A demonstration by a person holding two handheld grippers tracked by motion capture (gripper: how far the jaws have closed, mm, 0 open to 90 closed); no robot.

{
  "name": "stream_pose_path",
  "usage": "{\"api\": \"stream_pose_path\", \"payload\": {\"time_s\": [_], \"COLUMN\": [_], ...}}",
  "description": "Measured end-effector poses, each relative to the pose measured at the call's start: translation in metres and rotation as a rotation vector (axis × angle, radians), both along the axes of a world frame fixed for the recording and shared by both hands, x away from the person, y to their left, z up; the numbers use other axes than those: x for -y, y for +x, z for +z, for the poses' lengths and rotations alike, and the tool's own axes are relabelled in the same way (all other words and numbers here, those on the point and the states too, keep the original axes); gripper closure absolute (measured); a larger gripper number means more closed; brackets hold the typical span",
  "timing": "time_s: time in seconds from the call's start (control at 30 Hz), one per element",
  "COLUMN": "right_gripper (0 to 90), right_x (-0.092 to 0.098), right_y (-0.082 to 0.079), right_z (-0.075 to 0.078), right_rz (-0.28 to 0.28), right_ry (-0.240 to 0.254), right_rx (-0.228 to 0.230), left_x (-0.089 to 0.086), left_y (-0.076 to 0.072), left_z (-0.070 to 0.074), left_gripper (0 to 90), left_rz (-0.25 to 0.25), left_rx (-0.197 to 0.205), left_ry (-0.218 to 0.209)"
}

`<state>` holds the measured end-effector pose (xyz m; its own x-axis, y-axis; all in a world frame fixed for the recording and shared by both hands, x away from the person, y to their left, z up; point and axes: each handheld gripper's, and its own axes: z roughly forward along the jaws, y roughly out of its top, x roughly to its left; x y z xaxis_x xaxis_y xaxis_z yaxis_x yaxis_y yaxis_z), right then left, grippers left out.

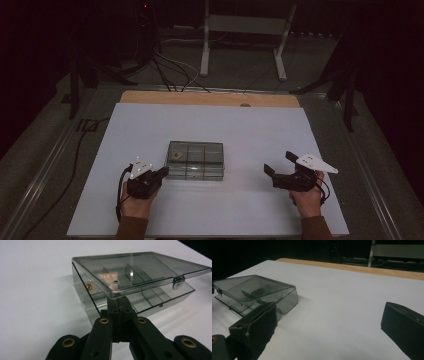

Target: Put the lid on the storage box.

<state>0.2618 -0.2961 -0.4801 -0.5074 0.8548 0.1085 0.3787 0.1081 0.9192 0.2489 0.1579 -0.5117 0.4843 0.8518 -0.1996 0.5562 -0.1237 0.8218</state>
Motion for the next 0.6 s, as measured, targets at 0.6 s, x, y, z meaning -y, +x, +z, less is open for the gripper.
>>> {"api": "stream_pose_path", "payload": {"time_s": [0.6], "right_gripper": [0.5], "right_x": [-0.0014], "right_y": [-0.0044], "right_z": [-0.0014], "right_rz": [0.005], "right_ry": [-0.002], "right_rx": [0.009], "left_x": [0.0007], "left_y": [-0.0066], "left_z": [-0.0089], "left_gripper": [90.0], "left_rz": [-0.018], "left_rx": [-0.045], "left_ry": [0.03]}}
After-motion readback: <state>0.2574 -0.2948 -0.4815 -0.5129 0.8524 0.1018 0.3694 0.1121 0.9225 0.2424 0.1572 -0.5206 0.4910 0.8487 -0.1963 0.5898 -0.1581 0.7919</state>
